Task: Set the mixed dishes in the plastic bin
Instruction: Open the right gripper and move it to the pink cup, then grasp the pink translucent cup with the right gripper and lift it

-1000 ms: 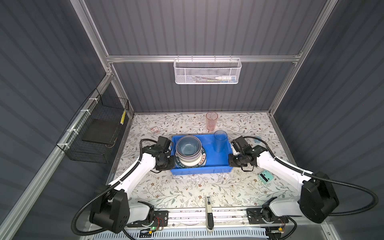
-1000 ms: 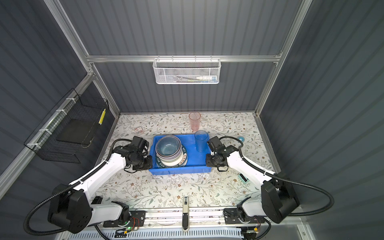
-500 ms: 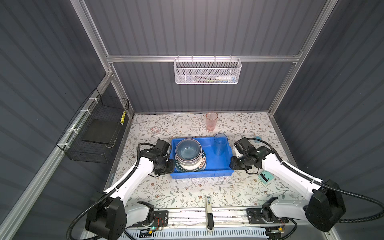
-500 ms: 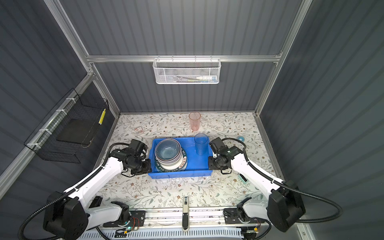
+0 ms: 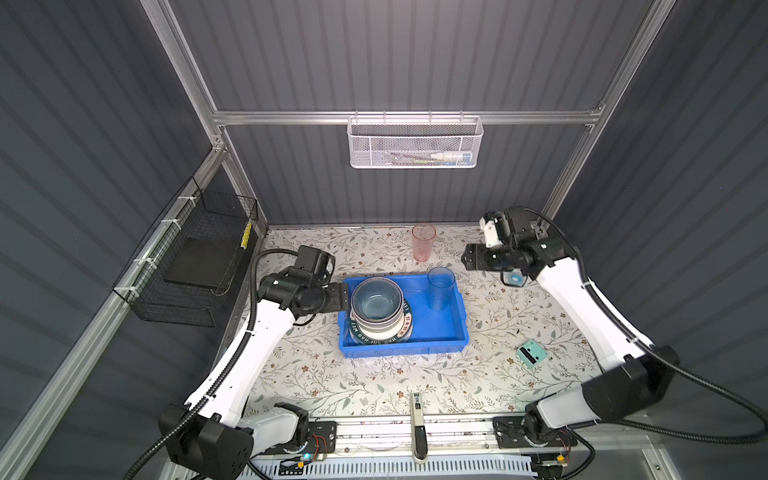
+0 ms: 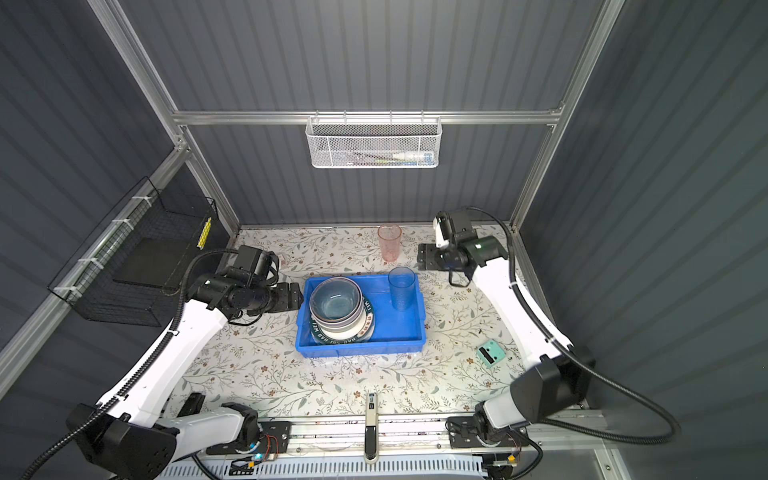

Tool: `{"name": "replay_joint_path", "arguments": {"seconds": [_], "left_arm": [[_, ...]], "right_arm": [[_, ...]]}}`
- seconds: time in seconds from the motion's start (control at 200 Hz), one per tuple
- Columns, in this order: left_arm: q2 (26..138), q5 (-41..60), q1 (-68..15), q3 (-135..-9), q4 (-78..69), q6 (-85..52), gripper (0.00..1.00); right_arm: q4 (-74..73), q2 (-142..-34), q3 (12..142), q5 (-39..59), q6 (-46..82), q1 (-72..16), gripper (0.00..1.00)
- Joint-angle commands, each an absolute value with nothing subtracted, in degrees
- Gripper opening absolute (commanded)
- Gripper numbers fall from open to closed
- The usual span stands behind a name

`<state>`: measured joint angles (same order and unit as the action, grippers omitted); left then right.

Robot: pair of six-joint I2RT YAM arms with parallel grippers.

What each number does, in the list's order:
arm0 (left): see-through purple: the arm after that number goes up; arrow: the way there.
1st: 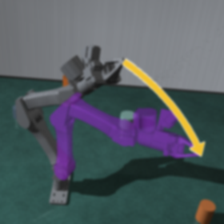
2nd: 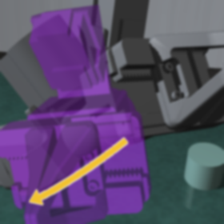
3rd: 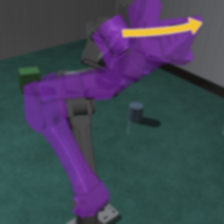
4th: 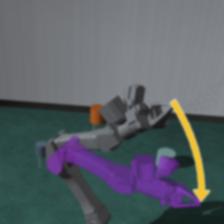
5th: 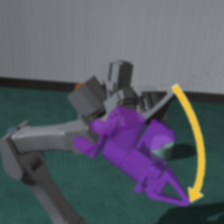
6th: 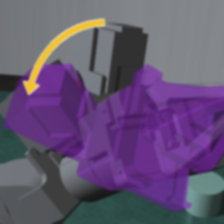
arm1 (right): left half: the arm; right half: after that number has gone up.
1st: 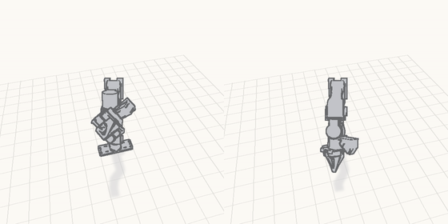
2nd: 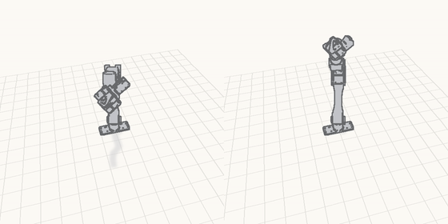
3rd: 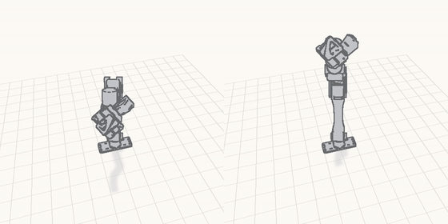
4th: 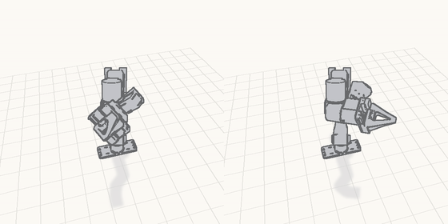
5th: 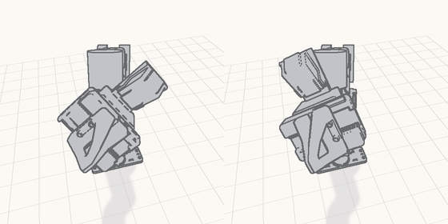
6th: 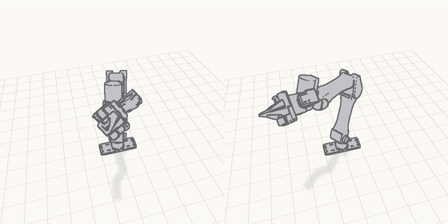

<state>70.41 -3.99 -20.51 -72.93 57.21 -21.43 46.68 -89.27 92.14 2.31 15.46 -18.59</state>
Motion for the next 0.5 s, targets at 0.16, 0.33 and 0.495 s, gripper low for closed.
{"name": "replay_joint_path", "arguments": {"seconds": [0.16,0.33,0.495], "left_arm": [[71.5,-9.7,-20.1,-74.9,51.5,-17.8,1.0],[70.0,-10.1,-20.1,-72.9,48.7,-17.4,1.0],[69.8,-11.3,-20.1,-72.2,47.9,-16.2,1.0]], "right_arm": [[43.9,-113.9,117.1,6.3,14.1,-15.8,0.75],[44.5,-125.8,129.3,8.3,15.4,-15.5,0.67],[42.7,-131.1,132.3,10.3,17.1,-15.5,0.6]]}}
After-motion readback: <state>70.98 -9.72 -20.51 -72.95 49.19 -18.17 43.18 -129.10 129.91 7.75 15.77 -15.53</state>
